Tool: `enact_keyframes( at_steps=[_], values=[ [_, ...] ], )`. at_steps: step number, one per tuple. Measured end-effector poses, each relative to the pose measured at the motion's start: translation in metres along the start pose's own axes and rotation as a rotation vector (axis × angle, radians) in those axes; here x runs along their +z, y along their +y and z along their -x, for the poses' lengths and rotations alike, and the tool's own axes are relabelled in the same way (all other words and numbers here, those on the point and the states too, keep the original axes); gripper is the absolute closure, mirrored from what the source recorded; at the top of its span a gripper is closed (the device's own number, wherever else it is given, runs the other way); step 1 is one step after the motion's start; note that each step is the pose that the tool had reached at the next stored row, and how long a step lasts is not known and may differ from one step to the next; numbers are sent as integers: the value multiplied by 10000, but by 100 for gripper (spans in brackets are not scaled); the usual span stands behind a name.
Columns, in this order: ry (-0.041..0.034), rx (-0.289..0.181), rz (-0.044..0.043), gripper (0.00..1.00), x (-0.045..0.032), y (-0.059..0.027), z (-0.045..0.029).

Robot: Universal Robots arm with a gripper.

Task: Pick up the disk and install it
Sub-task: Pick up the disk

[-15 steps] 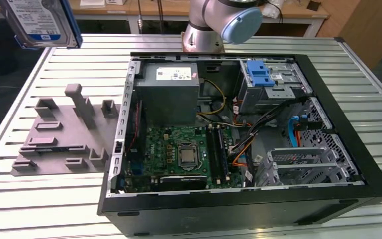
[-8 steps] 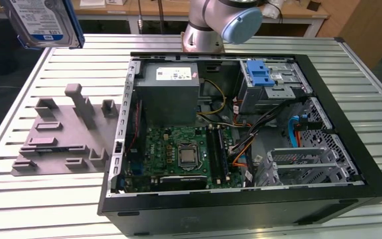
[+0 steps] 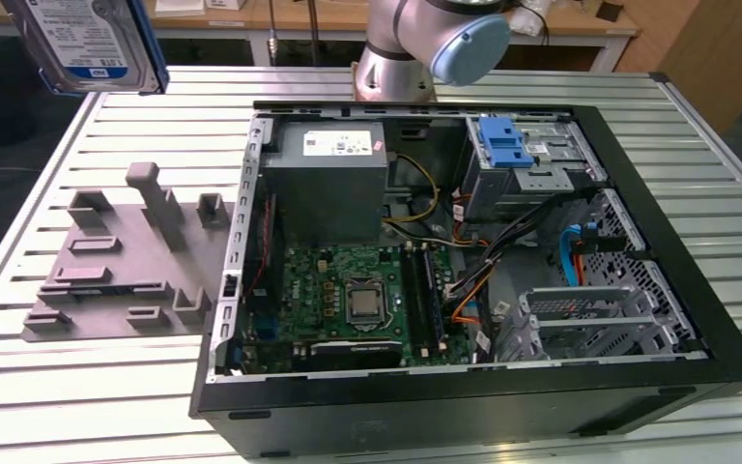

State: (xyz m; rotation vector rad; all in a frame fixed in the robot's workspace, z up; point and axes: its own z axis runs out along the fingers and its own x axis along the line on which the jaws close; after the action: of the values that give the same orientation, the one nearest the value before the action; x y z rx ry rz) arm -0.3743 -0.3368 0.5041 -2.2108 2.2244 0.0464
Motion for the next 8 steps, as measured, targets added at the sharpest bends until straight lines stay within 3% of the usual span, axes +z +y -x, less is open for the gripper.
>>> enact_keyframes(
  at_steps=[8],
  values=[
    [0,-1,0,64,-1,-46,0]
  ],
)
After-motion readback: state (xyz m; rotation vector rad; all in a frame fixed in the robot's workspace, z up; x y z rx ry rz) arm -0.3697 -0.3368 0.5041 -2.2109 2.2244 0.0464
